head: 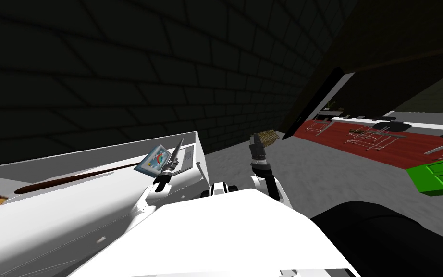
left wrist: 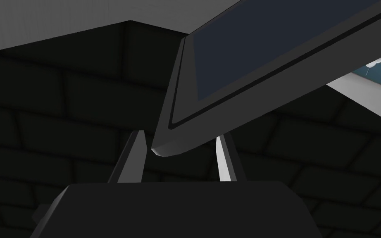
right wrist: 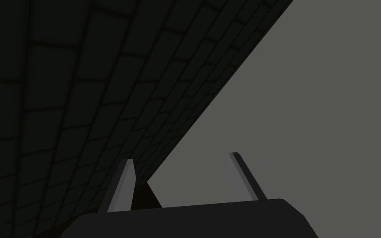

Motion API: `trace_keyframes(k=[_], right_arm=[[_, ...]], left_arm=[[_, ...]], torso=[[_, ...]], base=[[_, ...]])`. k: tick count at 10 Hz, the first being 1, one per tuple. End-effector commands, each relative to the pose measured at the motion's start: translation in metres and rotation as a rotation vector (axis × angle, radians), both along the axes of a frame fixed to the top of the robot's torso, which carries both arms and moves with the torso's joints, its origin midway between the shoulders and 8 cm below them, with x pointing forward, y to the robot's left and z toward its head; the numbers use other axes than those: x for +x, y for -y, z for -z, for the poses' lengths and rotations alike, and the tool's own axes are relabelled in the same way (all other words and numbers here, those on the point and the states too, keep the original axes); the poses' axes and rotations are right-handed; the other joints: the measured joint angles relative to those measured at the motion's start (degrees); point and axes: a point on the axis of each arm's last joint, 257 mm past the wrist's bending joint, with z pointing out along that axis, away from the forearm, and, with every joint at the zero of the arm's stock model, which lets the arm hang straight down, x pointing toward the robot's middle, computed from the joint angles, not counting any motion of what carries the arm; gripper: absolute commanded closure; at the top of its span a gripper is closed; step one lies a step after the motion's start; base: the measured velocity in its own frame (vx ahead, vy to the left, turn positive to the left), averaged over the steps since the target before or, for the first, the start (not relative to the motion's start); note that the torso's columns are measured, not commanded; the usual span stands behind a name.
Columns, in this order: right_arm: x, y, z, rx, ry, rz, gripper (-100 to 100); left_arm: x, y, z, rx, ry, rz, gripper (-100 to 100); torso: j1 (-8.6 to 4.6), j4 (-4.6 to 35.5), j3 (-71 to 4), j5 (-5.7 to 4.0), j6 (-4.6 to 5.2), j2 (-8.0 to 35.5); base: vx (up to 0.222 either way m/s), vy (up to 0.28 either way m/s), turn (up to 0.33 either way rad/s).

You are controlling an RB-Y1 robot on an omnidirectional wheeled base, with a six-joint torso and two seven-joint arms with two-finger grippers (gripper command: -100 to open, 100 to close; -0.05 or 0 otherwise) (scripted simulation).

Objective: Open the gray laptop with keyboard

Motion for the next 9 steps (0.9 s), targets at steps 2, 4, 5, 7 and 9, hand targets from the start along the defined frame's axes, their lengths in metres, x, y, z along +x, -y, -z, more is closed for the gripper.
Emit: trace_keyframes(k=[2,4,5,7,9], right_arm=[[0.000,0.000,0.000,0.000,0.000,0.000,0],[0.000,0.000,0.000,0.000,0.000,0.000,0],[0.000,0.000,0.000,0.000,0.000,0.000,0],[0.000,0.000,0.000,0.000,0.000,0.000,0],[0.000,0.000,0.000,0.000,0.000,0.000,0]], left_arm=[[-0.002,0.014,0.025,0.104,-0.025,0.033,100],[-0.002,0.028,0.038,0.166,-0.040,0.071,100],[-0.001,0.038,0.047,0.184,-0.044,0.086,100],[-0.001,0.055,0.057,0.237,-0.052,0.127,100],[-0.001,0.072,0.067,0.280,-0.058,0.163,100]], torso=[[0.27,-0.11,-0.10,0.15,0.13,-0.21],[0.35,-0.12,-0.13,0.15,0.14,-0.23],[0.37,-0.13,-0.07,0.17,0.04,-0.16],[0.44,-0.16,-0.07,0.22,0.13,-0.18],[0.27,-0.09,-0.03,0.15,0.16,-0.07]], base=[[0.099,-0.052,0.194],[0.075,-0.052,0.137],[0.101,-0.069,0.270],[0.074,-0.044,0.128],[0.057,-0.031,0.131]])
